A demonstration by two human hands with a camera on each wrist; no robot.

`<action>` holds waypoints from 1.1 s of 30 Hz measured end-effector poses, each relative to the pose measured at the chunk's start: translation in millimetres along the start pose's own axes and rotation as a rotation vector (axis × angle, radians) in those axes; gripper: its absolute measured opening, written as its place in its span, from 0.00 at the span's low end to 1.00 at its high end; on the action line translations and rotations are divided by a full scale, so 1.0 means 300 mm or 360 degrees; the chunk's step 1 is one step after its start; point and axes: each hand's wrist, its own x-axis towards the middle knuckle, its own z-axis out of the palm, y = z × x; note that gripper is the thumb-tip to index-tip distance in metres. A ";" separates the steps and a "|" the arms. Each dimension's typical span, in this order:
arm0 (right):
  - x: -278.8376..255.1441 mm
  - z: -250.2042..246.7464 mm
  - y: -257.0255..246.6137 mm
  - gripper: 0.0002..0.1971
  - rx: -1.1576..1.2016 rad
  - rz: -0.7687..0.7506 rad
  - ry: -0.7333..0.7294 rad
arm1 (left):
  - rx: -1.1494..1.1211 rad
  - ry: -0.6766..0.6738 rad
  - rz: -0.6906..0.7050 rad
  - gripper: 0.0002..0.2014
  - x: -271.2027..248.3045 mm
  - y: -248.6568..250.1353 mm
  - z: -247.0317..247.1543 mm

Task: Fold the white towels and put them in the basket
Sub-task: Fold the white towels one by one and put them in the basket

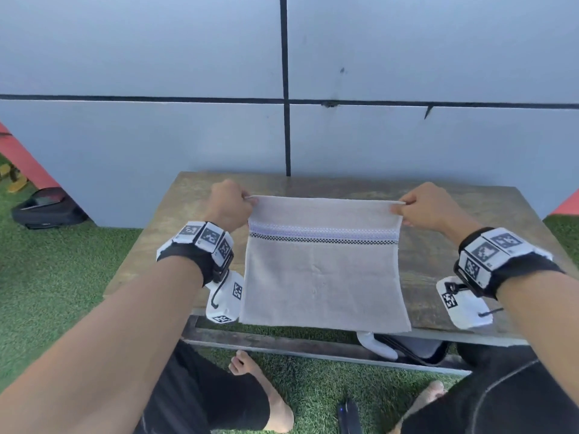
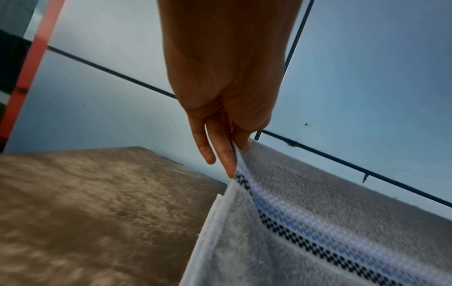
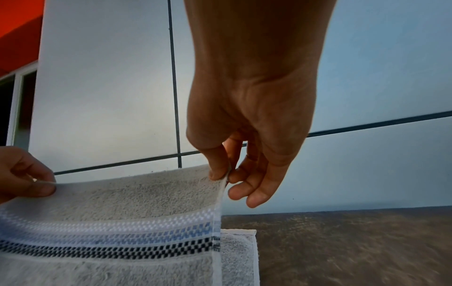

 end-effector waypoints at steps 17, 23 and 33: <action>0.431 0.268 0.123 0.07 -0.0088 0.0153 0.0075 | 0.0180 -0.0126 -0.0038 0.09 0.416 -0.009 0.353; 0.435 0.296 0.146 0.06 -0.0084 0.0044 0.0075 | 0.0242 -0.0128 0.0019 0.09 0.430 -0.016 0.361; 0.240 0.230 0.031 0.05 0.0545 -0.0265 0.0255 | 0.0213 -0.0208 0.0036 0.06 0.289 0.002 0.277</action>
